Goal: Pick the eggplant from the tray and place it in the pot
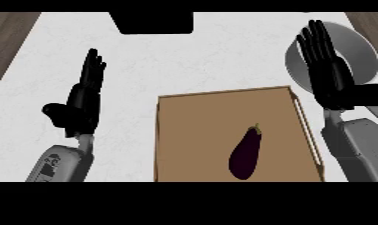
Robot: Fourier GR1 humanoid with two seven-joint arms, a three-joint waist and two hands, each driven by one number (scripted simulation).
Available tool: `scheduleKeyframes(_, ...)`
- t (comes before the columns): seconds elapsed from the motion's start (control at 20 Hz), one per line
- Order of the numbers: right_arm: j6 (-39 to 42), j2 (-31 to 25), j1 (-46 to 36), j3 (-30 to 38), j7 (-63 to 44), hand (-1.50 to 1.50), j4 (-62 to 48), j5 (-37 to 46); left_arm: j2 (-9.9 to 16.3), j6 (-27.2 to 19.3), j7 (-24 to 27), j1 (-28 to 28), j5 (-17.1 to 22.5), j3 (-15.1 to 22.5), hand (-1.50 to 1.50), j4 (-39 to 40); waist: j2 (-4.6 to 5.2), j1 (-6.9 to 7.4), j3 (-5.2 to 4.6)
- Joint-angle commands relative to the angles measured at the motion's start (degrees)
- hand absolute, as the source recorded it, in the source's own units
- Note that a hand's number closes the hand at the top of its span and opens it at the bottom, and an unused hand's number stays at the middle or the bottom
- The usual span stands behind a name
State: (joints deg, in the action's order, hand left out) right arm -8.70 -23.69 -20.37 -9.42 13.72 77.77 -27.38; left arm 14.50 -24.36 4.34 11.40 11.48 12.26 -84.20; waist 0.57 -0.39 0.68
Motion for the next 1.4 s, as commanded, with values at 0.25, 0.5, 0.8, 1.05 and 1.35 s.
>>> scheduleKeyframes(0.25,-20.44,-8.34,14.10,8.19,12.03,1.50,15.89,15.77,1.75,-1.06,2.66,-6.88,-0.10,-2.79,0.00,-0.08,-4.13,-8.81,-1.23)
scheduleKeyframes(0.5,-39.28,-0.90,30.76,9.93,9.56,-1.50,12.23,21.36,0.70,-0.11,3.71,-10.12,1.26,-2.37,0.00,-1.86,-2.99,-9.30,-1.14)
scheduleKeyframes(0.8,-52.25,9.83,43.55,-2.11,18.33,-1.50,29.04,34.21,0.32,1.67,5.55,-11.52,0.97,-0.53,0.00,-4.36,-1.99,-4.89,-1.09)
scheduleKeyframes(1.05,-55.48,11.21,59.17,-12.07,10.25,-1.50,32.86,46.13,-0.38,3.05,5.56,-9.91,1.31,0.35,0.00,-3.82,-0.59,-3.17,-1.36)
scheduleKeyframes(1.35,-51.73,12.25,72.06,-17.91,-1.02,-1.50,26.34,56.66,-0.86,3.58,5.69,-9.65,-0.08,2.97,0.00,-6.57,1.07,0.77,-1.33)
